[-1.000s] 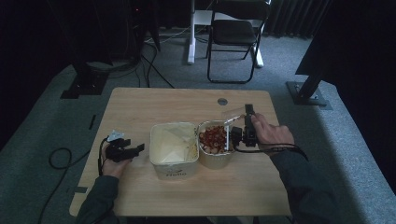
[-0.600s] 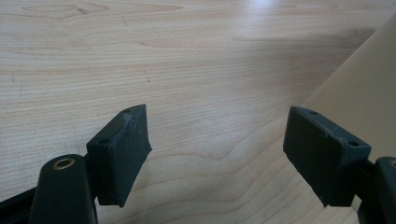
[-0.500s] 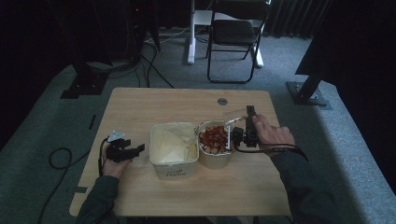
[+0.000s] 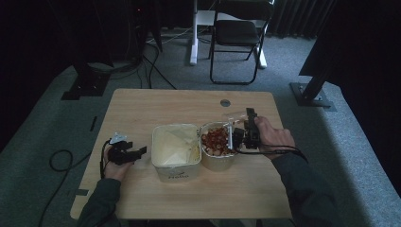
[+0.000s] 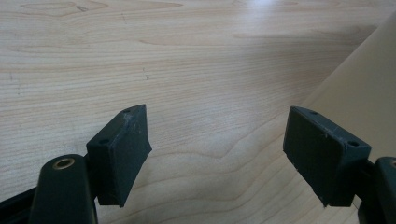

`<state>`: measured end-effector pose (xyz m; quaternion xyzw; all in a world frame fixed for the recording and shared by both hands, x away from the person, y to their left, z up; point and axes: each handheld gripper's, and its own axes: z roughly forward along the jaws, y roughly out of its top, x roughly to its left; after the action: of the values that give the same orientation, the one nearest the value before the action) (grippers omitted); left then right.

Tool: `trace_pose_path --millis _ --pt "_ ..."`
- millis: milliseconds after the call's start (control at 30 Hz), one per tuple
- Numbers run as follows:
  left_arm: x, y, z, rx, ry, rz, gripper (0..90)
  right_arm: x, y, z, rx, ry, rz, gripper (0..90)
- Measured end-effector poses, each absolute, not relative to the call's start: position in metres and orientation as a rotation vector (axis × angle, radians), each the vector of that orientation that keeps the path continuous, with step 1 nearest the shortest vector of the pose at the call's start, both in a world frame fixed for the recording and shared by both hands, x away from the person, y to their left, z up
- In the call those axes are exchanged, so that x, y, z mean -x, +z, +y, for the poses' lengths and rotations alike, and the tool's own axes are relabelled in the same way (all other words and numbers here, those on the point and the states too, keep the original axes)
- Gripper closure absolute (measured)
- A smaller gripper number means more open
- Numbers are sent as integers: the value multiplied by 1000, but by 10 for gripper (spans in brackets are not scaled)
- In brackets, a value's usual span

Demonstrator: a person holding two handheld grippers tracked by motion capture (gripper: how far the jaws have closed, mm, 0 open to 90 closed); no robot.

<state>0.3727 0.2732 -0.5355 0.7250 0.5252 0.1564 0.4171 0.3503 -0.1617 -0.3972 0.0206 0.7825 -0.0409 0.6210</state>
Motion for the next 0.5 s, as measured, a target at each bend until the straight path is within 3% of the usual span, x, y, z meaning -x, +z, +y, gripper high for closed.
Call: trace_pose_path --millis 500 --pt "-373 -538 274 -1818 393 1330 229 -368 -378 -172 -457 454 2038 430"
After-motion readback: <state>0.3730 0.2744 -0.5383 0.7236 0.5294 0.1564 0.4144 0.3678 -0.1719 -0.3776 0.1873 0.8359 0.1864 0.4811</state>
